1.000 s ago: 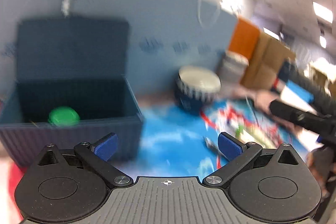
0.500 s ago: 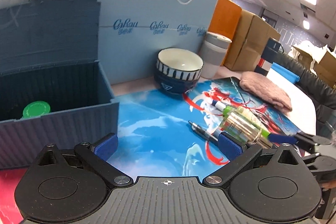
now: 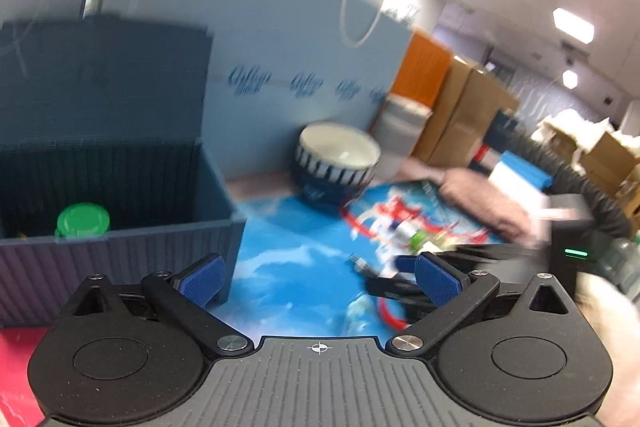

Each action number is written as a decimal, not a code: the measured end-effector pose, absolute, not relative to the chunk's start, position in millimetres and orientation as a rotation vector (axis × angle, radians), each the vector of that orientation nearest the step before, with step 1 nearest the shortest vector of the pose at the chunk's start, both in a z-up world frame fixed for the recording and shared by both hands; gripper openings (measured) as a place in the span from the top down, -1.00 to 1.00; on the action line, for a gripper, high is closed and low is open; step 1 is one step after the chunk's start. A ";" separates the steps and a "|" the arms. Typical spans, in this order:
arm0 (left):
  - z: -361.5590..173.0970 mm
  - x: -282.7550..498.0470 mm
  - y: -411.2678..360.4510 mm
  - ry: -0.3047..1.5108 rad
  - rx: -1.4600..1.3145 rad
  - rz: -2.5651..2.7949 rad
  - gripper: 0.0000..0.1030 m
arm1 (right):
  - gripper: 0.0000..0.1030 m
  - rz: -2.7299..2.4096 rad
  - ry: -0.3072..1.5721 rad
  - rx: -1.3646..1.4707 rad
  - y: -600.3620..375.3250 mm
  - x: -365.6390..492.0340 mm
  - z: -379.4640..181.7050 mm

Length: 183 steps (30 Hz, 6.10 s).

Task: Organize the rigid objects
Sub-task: 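Grasp the black pen with the right tool and lift it, then carry the black pen into the blue box and open the right tool, then return the right tool to the mat and grasp the silver marker, then carry the silver marker into the blue box and open the right tool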

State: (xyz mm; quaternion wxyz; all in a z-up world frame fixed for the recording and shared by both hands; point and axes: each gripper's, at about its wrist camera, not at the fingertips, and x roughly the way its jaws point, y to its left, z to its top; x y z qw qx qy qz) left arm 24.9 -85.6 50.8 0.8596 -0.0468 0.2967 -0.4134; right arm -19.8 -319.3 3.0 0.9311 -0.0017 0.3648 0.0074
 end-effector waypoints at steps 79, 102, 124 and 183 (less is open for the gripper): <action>25.7 115.6 71.1 0.664 -0.470 -0.428 -0.51 | 0.22 0.285 0.663 0.033 -140.7 126.7 49.4; 46.2 101.9 72.1 0.603 -0.407 -0.384 -0.63 | -0.42 0.139 0.429 0.237 -255.9 8.9 94.9; 72.2 39.7 -41.5 0.570 -0.268 -0.904 -0.92 | -0.79 -0.123 0.542 0.333 -344.9 -91.8 24.2; 67.7 81.8 75.3 0.524 -0.560 -0.517 -0.95 | 0.69 0.338 0.425 0.253 -167.1 65.7 71.2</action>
